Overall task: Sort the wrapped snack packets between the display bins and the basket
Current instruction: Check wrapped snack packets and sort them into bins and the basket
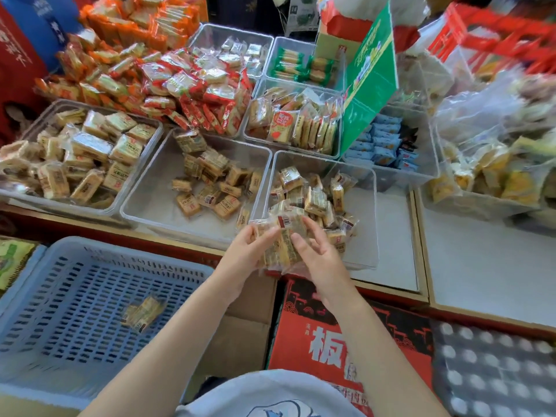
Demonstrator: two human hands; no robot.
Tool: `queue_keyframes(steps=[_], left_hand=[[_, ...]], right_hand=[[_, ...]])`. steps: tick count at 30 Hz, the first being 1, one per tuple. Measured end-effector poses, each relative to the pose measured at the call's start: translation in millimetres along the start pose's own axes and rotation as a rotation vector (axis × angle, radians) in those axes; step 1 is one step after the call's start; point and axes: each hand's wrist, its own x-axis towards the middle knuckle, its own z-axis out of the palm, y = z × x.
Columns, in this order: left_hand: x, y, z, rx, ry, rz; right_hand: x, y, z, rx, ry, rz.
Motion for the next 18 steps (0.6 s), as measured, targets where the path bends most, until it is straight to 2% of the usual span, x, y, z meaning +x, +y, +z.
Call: queue_keyframes(steps=[2,6,8,11,13,15,18], left_hand=[[20.3,3.0,16.1,0.051,-0.056,0.023],[65.9,2.6,38.2,0.327,-0.068,0.07],[89.0,2.0,41.2,0.574,-0.03,0.157],[119.9,-6.4,33.3,1.089,0.118,0.324],[136.1,-13.7,27.1,1.328,0.14,0.391],[150.1,-19.4,23.1,1.392,0.154,0.38],[164.5,-31.0,15.6,1.412,0.178,0.298]], right_hand=[[12.2,3.8,-18.3,0.04,0.008,0.027],[39.5,19.2,-46.3,0.113,0.016,0.094],[57.4,22.3,-57.7,0.114,0.063,0.096],[94.4,16.0,-75.8,0.13,0.219,0.075],[121.9,5.6,-86.1,0.099,0.288,0.05],[150.4,-4.8,-92.8,-0.039,0.31,0.025],[191.6,-7.5,-98.0,-0.579,0.383,0.034]])
